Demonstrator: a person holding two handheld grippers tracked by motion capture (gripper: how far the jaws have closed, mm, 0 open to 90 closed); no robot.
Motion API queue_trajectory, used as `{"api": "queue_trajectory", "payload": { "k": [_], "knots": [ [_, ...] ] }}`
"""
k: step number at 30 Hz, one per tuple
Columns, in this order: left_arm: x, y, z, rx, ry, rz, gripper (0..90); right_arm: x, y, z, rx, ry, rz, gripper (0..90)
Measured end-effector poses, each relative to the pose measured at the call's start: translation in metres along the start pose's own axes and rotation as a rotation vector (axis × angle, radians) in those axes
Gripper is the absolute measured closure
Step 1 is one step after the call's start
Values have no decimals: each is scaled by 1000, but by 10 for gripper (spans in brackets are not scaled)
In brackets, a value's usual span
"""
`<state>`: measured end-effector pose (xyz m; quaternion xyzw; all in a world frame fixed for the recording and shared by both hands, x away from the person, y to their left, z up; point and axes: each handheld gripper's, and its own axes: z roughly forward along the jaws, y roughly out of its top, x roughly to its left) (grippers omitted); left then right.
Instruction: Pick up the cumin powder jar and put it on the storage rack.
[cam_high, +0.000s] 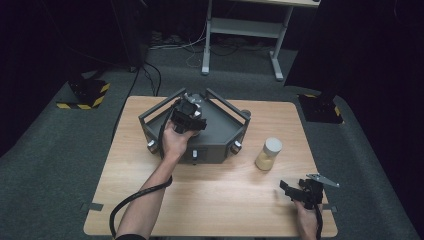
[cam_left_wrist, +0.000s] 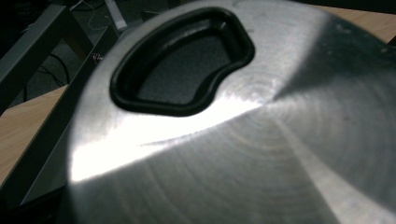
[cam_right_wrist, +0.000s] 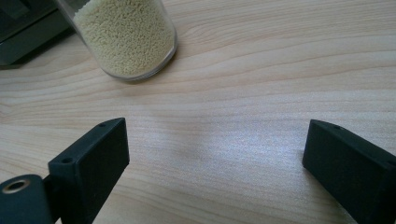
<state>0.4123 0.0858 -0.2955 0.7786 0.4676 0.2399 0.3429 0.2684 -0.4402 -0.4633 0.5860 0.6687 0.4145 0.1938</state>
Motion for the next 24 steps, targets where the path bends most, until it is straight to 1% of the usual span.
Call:
{"api": "queue_trajectory", "payload": {
  "k": [2, 6, 8, 12, 16, 20, 21, 22, 24],
  "knots": [
    [-1, -1, 2, 5, 1, 4, 317, 0, 0, 0, -2, 0, 3, 65],
    [0, -4, 6, 8, -1, -6, 317, 0, 0, 0, -2, 0, 4, 65],
    [2, -6, 6, 3, -9, -15, 317, 0, 0, 0, -2, 0, 4, 65],
    [4, -7, 6, 0, -16, -14, 316, -1, 0, 0, 0, 4, 4, 66],
    [8, -10, 6, -10, -28, -32, 315, 0, 0, 0, -1, 0, 0, 66],
    [8, -7, 6, 5, -30, -38, 312, 0, 0, 0, 0, 1, 3, 66],
    [10, -6, 7, 7, -40, -44, 303, -1, 0, 0, 0, 3, 7, 66],
    [12, -6, 7, 7, -56, -52, 268, -2, 0, 0, -2, 4, 10, 66],
    [14, -8, 5, -6, -72, -52, 219, -2, -1, 0, -4, 4, 13, 66]
  ]
}}
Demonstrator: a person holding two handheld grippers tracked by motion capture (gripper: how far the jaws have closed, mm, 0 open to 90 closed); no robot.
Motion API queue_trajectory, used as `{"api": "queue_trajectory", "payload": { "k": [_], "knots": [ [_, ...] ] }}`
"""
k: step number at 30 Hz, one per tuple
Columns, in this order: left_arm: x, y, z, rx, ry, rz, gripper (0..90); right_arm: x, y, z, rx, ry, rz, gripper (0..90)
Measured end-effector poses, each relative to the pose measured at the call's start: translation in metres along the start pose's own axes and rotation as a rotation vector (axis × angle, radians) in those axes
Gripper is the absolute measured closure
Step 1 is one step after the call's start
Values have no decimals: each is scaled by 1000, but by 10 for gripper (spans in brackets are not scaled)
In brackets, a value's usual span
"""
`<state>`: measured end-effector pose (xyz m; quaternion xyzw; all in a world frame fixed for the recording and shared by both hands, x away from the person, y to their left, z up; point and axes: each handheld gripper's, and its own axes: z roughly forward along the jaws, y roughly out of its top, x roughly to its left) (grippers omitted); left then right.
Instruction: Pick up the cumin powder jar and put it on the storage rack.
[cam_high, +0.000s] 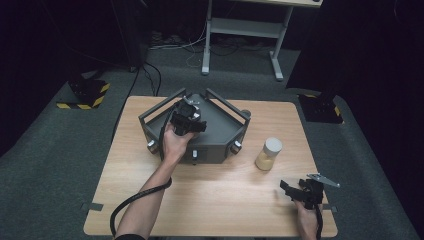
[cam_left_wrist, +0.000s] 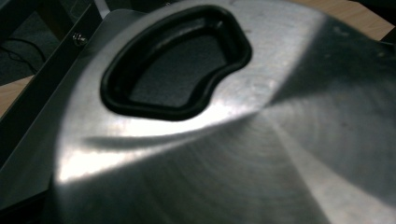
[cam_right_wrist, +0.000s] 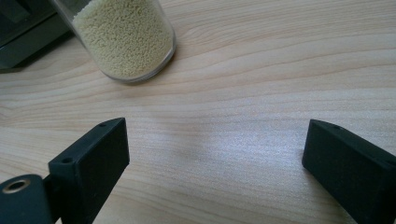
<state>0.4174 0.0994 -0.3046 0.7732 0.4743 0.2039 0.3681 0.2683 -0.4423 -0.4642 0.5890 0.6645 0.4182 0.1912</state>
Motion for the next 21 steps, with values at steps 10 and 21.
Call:
{"api": "queue_trajectory", "payload": {
  "k": [10, 21],
  "knots": [
    [-2, -16, -22, -59, 3, -3, 72, 0, 0, 0, 1, -1, 0, 67],
    [2, -33, -51, -77, -3, 6, 39, 1, 1, 0, 4, -2, -3, 67]
  ]
}}
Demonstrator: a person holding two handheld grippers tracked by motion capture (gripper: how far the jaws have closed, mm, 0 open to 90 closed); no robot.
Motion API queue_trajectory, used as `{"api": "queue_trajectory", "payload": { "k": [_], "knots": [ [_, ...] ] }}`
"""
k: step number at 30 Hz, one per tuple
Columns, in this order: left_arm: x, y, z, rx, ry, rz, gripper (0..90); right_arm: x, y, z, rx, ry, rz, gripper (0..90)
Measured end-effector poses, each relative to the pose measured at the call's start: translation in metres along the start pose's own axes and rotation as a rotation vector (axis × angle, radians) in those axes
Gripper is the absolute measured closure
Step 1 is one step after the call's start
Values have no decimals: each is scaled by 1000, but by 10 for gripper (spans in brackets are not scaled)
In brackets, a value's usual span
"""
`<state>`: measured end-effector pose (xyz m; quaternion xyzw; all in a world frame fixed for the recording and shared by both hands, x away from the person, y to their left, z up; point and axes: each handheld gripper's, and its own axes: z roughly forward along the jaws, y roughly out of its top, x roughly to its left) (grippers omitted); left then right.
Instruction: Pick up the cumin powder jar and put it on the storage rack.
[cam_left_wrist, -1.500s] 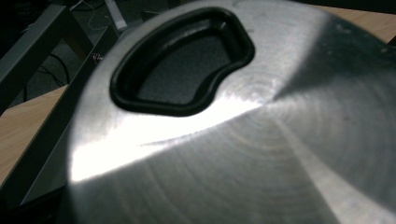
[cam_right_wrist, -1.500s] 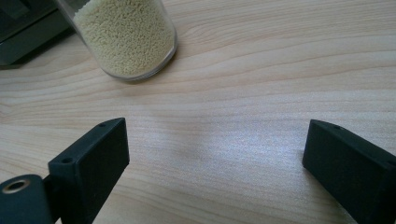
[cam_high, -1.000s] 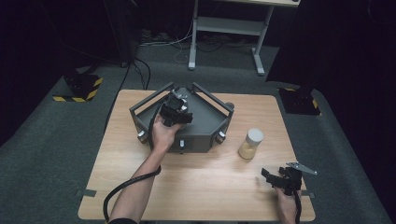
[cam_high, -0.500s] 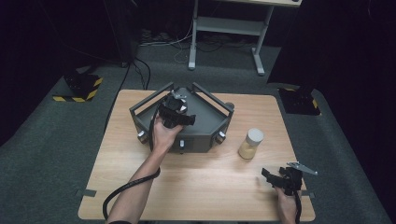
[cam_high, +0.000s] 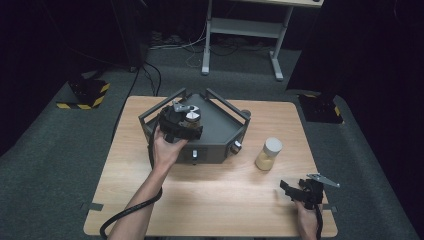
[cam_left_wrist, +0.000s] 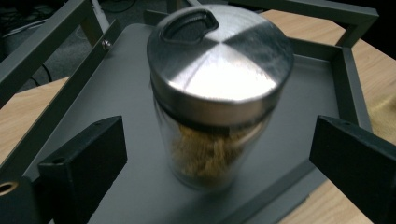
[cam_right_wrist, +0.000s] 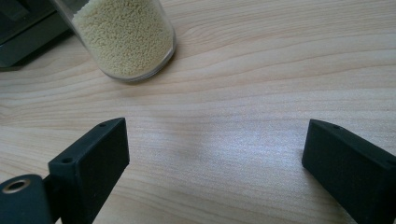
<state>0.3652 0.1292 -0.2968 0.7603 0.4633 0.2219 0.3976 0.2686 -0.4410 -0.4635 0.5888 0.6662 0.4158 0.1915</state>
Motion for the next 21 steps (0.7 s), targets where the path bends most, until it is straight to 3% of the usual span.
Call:
{"api": "queue_trajectory", "payload": {
  "k": [7, 10, 21],
  "knots": [
    [0, -12, -15, -1, -10, 2, 39, 0, 0, 0, 1, 3, -2, 67],
    [-6, -19, -21, -3, 8, 26, 11, 0, 0, 0, 1, 3, -4, 67],
    [-21, -56, -43, 5, 8, 82, 8, 1, 1, 0, 6, 0, -9, 67]
  ]
}}
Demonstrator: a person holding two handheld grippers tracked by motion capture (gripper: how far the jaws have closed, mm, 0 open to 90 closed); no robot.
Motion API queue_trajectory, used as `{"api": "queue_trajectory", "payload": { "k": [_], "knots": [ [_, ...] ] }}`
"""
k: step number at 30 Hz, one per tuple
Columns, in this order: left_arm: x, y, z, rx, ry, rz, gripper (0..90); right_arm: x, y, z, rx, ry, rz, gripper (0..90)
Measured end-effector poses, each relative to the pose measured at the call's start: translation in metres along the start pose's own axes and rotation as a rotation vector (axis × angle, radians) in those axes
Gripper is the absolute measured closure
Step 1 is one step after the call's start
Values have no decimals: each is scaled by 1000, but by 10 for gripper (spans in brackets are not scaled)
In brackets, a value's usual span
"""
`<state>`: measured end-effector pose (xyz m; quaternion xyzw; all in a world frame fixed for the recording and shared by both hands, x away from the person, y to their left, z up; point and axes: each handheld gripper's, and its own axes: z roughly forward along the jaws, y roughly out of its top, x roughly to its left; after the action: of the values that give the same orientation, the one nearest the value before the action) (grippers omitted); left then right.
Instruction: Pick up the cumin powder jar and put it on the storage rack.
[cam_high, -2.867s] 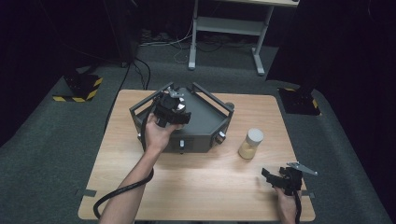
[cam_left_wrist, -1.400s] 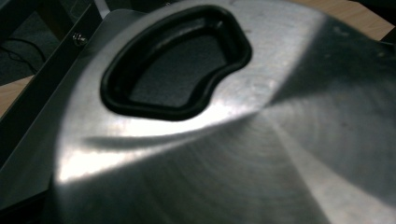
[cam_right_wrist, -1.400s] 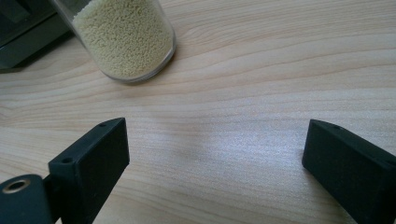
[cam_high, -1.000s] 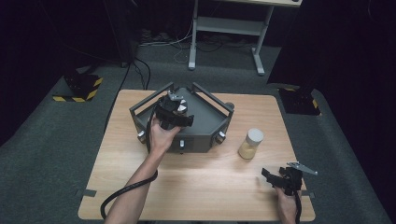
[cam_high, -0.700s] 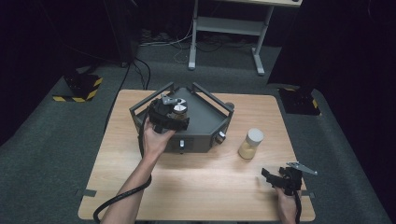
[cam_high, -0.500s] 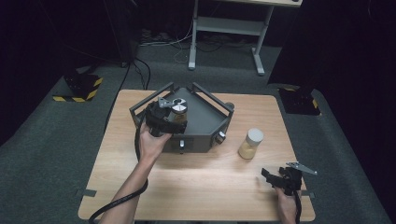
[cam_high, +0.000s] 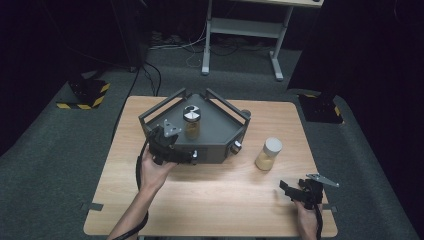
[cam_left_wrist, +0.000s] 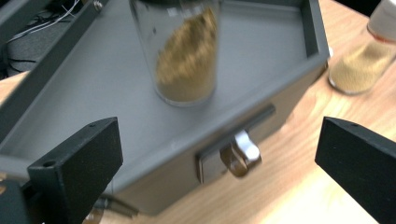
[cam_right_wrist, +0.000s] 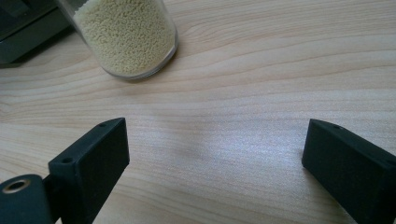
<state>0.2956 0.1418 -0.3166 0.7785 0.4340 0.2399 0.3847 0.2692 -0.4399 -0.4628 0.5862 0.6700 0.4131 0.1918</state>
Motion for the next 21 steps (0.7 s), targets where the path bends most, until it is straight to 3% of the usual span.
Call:
{"api": "queue_trajectory", "payload": {
  "k": [5, 9, 12, 14, 15, 21],
  "knots": [
    [-7, -22, -5, -3, -1, 17, 8, 0, 0, 0, -1, -2, 0, 67],
    [-8, -43, -3, 0, -16, 1, 9, 2, 0, 0, 0, -7, -2, 67],
    [-10, -60, 2, 9, -25, -12, 9, 2, 0, 0, 0, -10, -4, 67],
    [-11, -70, 6, 12, -33, -42, 9, 2, 0, 0, 1, -11, -6, 67],
    [-11, -73, 9, 23, -29, -28, 9, 3, 0, 0, 2, -11, -6, 67],
    [-11, -91, 30, 76, -28, -60, 7, 3, 0, 0, 2, -13, -9, 67]
  ]
}}
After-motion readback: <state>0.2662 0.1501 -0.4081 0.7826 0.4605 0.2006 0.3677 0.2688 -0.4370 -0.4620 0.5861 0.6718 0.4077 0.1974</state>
